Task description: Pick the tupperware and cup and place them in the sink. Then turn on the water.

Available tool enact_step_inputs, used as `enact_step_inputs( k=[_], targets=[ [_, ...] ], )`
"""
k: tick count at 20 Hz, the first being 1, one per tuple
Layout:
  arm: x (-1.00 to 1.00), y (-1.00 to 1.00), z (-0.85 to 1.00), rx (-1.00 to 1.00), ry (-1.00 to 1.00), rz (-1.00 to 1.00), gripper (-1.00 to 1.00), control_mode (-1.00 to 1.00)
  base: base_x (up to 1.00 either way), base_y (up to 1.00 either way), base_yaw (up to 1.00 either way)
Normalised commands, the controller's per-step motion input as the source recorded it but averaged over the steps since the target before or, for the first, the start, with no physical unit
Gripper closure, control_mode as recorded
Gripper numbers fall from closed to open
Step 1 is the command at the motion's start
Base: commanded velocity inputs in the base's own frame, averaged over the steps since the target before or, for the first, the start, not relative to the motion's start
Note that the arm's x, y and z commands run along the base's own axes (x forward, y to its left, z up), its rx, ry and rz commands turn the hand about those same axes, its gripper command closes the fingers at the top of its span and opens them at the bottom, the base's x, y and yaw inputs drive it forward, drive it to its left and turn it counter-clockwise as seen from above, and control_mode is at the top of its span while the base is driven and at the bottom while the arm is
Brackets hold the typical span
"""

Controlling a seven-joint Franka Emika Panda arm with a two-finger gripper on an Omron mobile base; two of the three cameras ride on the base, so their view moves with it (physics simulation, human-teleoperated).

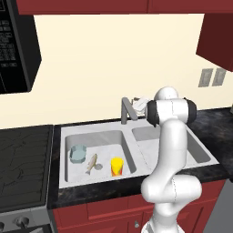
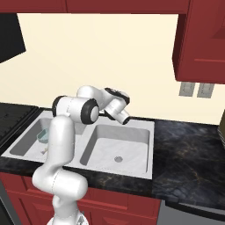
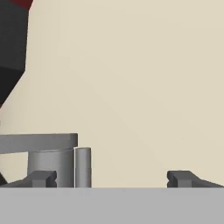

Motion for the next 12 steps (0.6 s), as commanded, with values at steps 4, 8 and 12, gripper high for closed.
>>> enact_step_inputs(
  k=[4, 8, 12],
  targets=[
    [0.26, 0.04, -0.13, 0.00, 0.00, 0.00, -1.00, -1.00, 0.00, 0.00, 0.00],
    [0.19, 0.00, -0.04, 0.00, 0.00, 0.00, 1.00, -1.00, 0.00, 0.00, 0.00],
    [0.00, 0.00, 0.00, 0.00, 0.00, 0.00, 1.00, -1.00, 0.00, 0.00, 0.00]
  ],
)
